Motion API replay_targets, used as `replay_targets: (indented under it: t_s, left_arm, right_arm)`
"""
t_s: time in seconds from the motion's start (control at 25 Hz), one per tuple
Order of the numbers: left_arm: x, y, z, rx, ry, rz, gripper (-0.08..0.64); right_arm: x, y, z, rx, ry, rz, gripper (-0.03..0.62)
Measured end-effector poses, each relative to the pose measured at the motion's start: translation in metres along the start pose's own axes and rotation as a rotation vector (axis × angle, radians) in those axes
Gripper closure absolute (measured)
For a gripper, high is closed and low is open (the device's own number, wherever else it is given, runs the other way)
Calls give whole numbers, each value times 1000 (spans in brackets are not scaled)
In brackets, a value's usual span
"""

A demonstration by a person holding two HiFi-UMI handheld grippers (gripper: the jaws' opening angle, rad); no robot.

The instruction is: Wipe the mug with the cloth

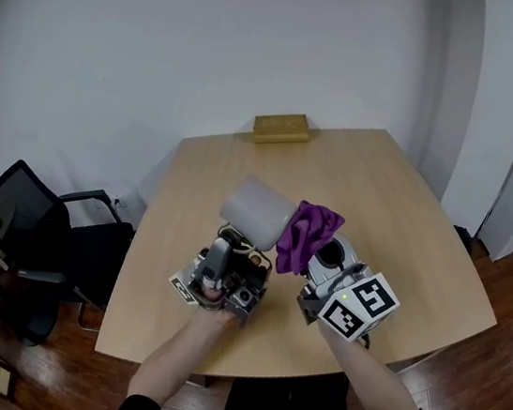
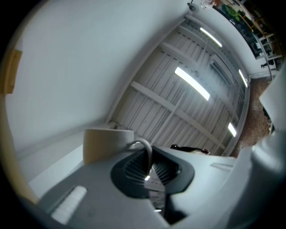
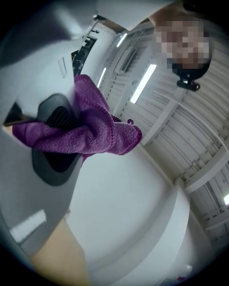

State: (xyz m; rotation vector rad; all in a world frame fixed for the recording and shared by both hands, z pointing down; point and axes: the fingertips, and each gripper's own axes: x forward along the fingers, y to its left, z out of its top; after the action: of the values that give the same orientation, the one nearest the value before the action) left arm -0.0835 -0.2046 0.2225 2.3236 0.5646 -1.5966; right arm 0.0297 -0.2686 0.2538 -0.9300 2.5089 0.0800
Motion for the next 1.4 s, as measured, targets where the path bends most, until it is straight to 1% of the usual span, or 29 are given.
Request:
replay_targets:
  t_s: [0.08, 0.16, 0.28, 0.36, 0.4, 0.48, 0.52, 0.68, 0.8, 0.88, 0.96, 1.0, 1.04, 1.12, 1.2, 1.28, 1.32, 1.4]
  left_arm:
    - [-1, 6, -12, 25, 86, 17, 531]
    - [-8, 21, -30, 58, 229, 59, 534]
    - [-34, 53, -54, 110, 509, 188, 534]
    - [-56, 71, -69, 154, 721, 265, 534]
    - [-68, 77, -77, 175, 822, 288, 534]
    - [-90, 88, -92, 206, 997, 303, 528]
    - [-100, 92, -97, 206, 1066, 302, 529]
    - [-133, 106, -109, 134, 1275, 277, 523]
    - [-155, 109, -112, 74, 1389, 238, 518]
    - [-163, 108, -108, 43, 1421, 216, 522]
    - [-168, 110, -103, 37, 1452, 222, 520]
    - [-174, 113, -101, 49, 1489, 240, 519]
    - [-181, 117, -99, 69, 1539, 268, 506]
    - [-195, 126, -95, 118, 1620, 331, 491]
    - [-200, 131, -92, 167, 1635, 378, 457]
    - [-201, 134, -89, 222, 1633, 428, 449]
    - [-202, 137, -87, 257, 1639, 463, 445]
    - [-206, 147, -81, 349, 1655, 561, 443]
  right_arm:
    - [-1, -36, -24, 94, 105, -63, 518]
    - [-7, -73, -42, 192, 183, -109, 518]
    - [-16, -110, -52, 322, 205, -139, 518]
    - [-20, -121, -59, 369, 211, -142, 517]
    - [-21, -124, -64, 384, 219, -138, 517]
    - [-24, -131, -75, 410, 238, -130, 517]
    - [-25, -135, -80, 427, 245, -125, 517]
    - [-26, -151, -96, 505, 261, -114, 517]
    - [-34, -164, -108, 578, 268, -156, 517]
    - [-41, -170, -117, 635, 271, -202, 518]
    - [-43, -172, -118, 655, 271, -221, 518]
    - [-42, -171, -116, 645, 269, -207, 518]
    - [-40, -170, -115, 633, 268, -194, 518]
    - [-42, -169, -117, 639, 274, -209, 518]
    - [-44, -168, -120, 645, 282, -221, 518]
    - [-44, -168, -119, 652, 283, -222, 518]
    - [-45, -169, -119, 653, 283, -225, 518]
    - [-47, -172, -117, 652, 281, -235, 518]
